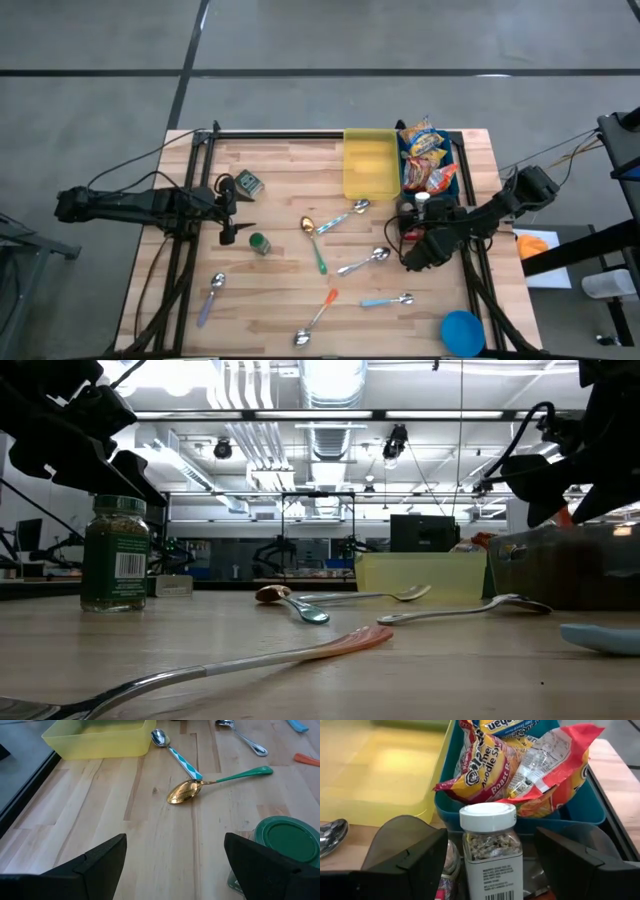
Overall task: Pick & Place Food Item
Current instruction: Put the green seasoning bottle into the black bin
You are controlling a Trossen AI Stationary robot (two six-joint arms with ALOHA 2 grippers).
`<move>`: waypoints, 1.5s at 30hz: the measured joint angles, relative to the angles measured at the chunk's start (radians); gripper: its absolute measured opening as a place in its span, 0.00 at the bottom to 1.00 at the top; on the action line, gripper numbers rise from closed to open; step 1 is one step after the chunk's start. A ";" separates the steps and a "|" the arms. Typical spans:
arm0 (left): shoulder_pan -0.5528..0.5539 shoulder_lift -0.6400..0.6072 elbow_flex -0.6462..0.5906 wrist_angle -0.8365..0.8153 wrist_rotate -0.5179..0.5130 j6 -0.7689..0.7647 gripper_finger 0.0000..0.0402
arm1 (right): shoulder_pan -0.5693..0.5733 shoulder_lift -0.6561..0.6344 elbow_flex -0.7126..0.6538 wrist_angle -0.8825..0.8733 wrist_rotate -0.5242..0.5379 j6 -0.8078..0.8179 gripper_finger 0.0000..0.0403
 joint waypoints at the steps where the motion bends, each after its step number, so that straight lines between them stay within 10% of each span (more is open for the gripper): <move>1: 0.000 0.000 0.000 0.000 0.000 0.000 0.85 | 0.000 -0.002 0.007 -0.011 0.000 -0.003 0.73; 18: 0.000 0.000 0.000 0.000 0.000 0.000 0.85 | 0.000 -0.019 0.324 -0.012 0.230 -0.408 0.73; 33: 0.000 0.000 0.000 0.000 0.000 0.000 0.85 | -0.026 -0.020 0.450 0.761 0.290 -1.434 0.73; 45: 0.000 0.000 0.000 0.000 0.000 0.000 0.85 | -0.192 -0.024 0.251 1.478 -0.052 -2.009 0.73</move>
